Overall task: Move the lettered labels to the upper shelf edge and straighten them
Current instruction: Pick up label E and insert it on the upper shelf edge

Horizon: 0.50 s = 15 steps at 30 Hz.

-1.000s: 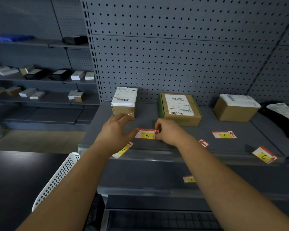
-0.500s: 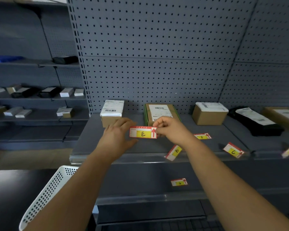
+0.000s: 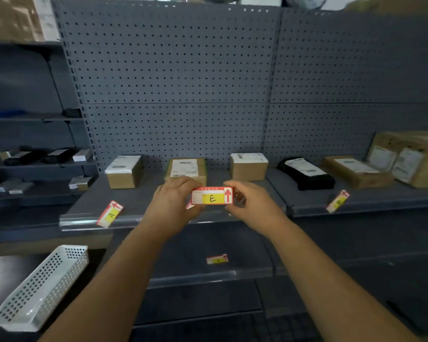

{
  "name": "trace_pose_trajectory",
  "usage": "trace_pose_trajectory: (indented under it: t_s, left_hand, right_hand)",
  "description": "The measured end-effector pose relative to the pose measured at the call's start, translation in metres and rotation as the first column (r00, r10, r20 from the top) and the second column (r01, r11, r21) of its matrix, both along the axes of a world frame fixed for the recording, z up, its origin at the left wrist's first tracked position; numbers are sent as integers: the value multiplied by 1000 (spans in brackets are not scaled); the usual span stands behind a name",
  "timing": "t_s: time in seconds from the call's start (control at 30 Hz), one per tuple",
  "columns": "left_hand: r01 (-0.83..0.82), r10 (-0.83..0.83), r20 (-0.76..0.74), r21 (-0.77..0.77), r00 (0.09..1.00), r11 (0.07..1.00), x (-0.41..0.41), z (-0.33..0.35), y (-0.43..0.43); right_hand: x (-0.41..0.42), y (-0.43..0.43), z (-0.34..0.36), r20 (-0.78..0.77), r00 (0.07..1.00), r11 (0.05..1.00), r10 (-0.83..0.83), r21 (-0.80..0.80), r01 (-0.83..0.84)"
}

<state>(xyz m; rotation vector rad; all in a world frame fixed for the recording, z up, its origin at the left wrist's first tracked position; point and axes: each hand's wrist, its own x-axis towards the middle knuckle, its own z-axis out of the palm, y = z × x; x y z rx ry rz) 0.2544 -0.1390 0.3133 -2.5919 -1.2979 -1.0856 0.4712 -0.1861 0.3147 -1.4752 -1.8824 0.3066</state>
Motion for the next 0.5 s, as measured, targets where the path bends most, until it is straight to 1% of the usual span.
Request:
trace_pose_trajectory:
  t_s: [0.1, 0.23, 0.4, 0.5]
  left_hand:
    - [52, -52, 17, 4, 998, 999, 50, -5, -30]
    - [131, -130, 19, -19, 991, 991, 125, -10, -63]
    - [247, -246, 39, -34, 969, 968, 218, -13, -77]
    - [307, -305, 32, -62, 952, 950, 275, -20, -82]
  right_hand:
    - [47, -42, -6, 2, 999, 998, -39, 51, 38]
    - [111, -93, -10, -27, 993, 992, -119, 45, 120]
    - [201, -129, -16, -82, 966, 967, -247, 38, 250]
    - [251, -143, -20, -128, 949, 955, -289, 32, 295]
